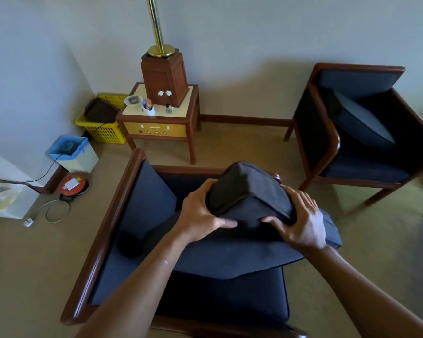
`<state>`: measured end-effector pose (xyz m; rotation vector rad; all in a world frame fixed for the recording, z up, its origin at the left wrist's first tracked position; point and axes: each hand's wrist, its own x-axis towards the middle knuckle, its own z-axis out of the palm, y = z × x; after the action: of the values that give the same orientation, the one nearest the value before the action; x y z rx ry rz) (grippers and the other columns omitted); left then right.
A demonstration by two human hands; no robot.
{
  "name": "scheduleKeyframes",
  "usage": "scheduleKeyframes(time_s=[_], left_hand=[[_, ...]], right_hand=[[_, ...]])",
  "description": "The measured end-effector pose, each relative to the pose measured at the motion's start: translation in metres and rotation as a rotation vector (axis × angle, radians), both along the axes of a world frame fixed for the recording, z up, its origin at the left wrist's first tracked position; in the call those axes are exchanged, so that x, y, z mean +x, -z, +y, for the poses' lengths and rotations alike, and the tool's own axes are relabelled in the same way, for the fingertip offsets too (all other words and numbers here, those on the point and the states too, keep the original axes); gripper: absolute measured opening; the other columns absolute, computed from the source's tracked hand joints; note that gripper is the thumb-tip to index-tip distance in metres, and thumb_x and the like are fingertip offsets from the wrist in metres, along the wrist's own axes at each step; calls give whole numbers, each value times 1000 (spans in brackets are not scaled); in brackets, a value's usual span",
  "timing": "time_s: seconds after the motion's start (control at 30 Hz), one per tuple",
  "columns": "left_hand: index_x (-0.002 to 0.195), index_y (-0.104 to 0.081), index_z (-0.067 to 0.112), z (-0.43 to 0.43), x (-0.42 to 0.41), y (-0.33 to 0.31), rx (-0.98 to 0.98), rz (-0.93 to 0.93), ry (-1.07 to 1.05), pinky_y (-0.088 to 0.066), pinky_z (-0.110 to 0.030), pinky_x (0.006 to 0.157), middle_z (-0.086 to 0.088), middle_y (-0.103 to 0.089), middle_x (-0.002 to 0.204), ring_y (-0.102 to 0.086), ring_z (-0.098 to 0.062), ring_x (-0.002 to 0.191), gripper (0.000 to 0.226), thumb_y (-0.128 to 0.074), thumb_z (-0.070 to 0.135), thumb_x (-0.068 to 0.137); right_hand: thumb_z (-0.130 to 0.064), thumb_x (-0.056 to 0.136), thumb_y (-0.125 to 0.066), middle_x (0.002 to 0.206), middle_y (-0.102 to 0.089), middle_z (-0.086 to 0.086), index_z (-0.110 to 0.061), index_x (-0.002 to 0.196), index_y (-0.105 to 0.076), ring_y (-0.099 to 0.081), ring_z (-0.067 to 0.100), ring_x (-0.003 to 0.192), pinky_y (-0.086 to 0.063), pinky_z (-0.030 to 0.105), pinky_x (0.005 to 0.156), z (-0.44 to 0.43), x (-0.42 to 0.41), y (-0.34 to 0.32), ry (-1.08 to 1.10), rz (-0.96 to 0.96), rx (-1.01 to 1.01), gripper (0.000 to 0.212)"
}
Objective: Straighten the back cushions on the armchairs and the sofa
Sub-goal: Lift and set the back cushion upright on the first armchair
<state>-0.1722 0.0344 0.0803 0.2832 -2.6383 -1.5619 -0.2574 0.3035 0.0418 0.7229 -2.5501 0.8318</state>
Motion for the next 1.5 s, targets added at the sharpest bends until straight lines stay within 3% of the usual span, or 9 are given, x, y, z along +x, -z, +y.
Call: scheduleKeyframes(time_s=[0.27,0.47,0.6,0.77,1.03,1.2,1.3,1.4,1.5], left_hand=[[125,-60,30,127,-42,42,-462,-55,169,-53,-46,89,5,-72,111,-69,-26,101,71,-89,47,62],[151,-47,30,208,-33,130,-617,-135,229,-42,-46,104,-5,-60,128,-57,-32,118,87,-78,57,74],[162,-39,20,201,-10,152,-689,26,227,-35,-49,118,-11,-57,142,-52,-30,129,88,-52,75,94],[162,-44,25,133,34,163,-833,-12,24,-29,-63,123,-17,-54,156,-48,-40,144,66,-26,61,110],[151,-56,22,31,97,174,-863,-386,-451,-27,-81,111,-25,-47,159,-32,-53,152,62,-37,57,103],[138,-70,18,0,102,183,-668,-190,-668,-59,-61,82,-19,-64,141,-59,-44,127,59,-51,55,96],[133,-75,19,-17,99,186,-421,-73,-799,-58,-47,94,-8,-72,134,-70,-29,119,54,-65,53,92],[137,-73,26,-26,101,182,235,-122,-1004,-56,-34,100,2,-74,130,-68,-17,123,56,-86,46,86],[129,-76,19,-20,104,189,804,-40,-1099,-58,-35,91,-6,-78,123,-71,-29,121,41,-84,25,90]], right_hand=[[-65,85,-61,127,-69,-2,-23,144,-55,-65,6,117,-55,32,96,50,14,46,95,-603,-618,73],[-60,91,-65,133,-65,8,-29,145,-51,-61,30,124,-52,50,104,89,7,105,494,-819,-376,64],[-67,89,-61,133,-65,4,-31,147,-48,-62,25,122,-55,52,100,104,2,118,417,-837,-327,69],[-58,91,-67,139,-63,0,-30,150,-49,-59,22,128,-52,48,106,89,5,118,448,-776,-441,68],[-44,92,-73,136,-66,5,-28,144,-60,-61,21,127,-45,27,99,78,6,108,507,-777,-624,56],[-49,86,-77,129,-70,-2,-28,134,-67,-63,16,122,-50,29,100,74,5,115,547,-758,-715,53],[-55,77,-82,120,-74,-8,-31,125,-72,-67,11,115,-55,33,101,74,1,117,574,-806,-821,54],[-52,76,-84,116,-74,-8,-31,116,-75,-68,10,113,-55,30,96,72,-5,118,586,-844,-908,46],[-52,79,-81,115,-76,-2,-24,116,-77,-69,17,113,-57,34,96,75,-11,123,598,-861,-954,46]])
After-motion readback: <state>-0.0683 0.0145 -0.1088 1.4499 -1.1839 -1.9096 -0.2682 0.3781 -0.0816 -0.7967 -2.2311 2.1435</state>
